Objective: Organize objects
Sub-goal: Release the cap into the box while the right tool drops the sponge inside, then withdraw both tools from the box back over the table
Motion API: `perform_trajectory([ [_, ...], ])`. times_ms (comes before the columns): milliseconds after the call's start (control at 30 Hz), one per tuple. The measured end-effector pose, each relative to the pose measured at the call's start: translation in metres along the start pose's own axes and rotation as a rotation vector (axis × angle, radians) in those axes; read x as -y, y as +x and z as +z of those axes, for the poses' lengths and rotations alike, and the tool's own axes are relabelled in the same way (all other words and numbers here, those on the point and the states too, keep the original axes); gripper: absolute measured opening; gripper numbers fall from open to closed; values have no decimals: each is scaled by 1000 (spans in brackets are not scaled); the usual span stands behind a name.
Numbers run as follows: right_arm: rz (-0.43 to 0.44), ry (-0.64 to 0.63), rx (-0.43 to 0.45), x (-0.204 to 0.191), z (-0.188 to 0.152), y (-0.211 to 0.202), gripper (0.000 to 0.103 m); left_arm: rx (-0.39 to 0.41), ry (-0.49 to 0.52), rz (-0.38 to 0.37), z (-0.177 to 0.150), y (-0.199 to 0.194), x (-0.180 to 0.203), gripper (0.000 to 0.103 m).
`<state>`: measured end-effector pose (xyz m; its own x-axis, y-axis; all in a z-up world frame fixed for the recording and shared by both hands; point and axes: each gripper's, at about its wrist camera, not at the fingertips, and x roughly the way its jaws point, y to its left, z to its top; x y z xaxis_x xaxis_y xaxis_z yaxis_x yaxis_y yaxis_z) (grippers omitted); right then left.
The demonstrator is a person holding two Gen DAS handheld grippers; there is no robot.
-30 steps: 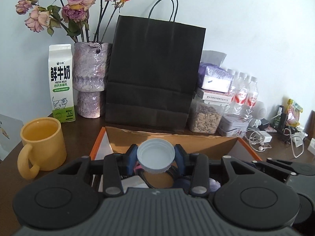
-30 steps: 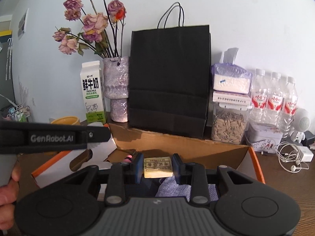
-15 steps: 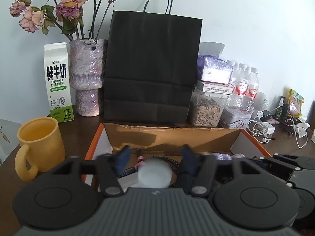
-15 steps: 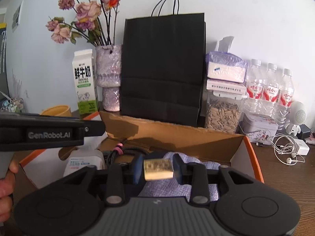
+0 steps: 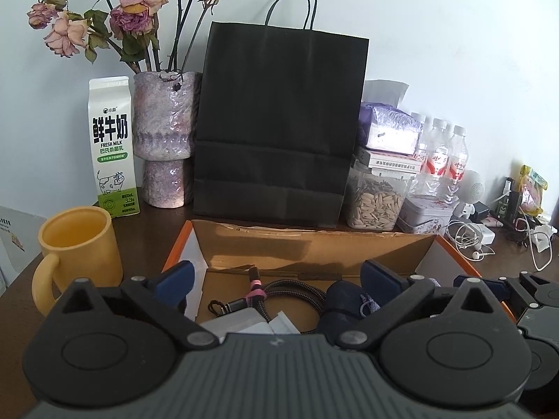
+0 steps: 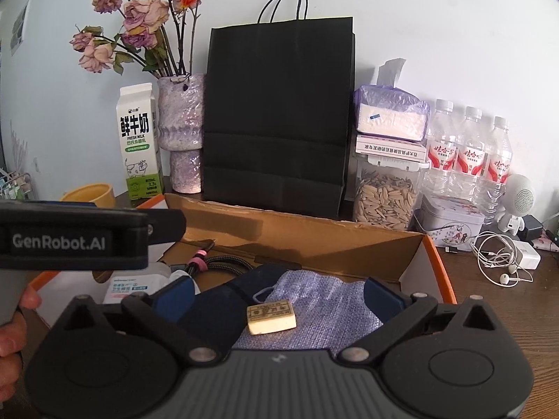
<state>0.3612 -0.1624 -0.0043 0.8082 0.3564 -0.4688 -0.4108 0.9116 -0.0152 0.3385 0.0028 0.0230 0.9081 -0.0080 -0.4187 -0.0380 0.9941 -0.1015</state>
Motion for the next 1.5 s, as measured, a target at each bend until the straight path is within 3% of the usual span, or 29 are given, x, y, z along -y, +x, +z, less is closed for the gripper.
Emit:
perform_trajectory([
  [700, -14, -13, 21, -12, -18, -55, 103, 7, -52, 1, -11, -59, -11, 103],
  [1500, -21, 6, -21, -4, -84, -147, 103, -78, -29, 30, -72, -130, -20, 103],
])
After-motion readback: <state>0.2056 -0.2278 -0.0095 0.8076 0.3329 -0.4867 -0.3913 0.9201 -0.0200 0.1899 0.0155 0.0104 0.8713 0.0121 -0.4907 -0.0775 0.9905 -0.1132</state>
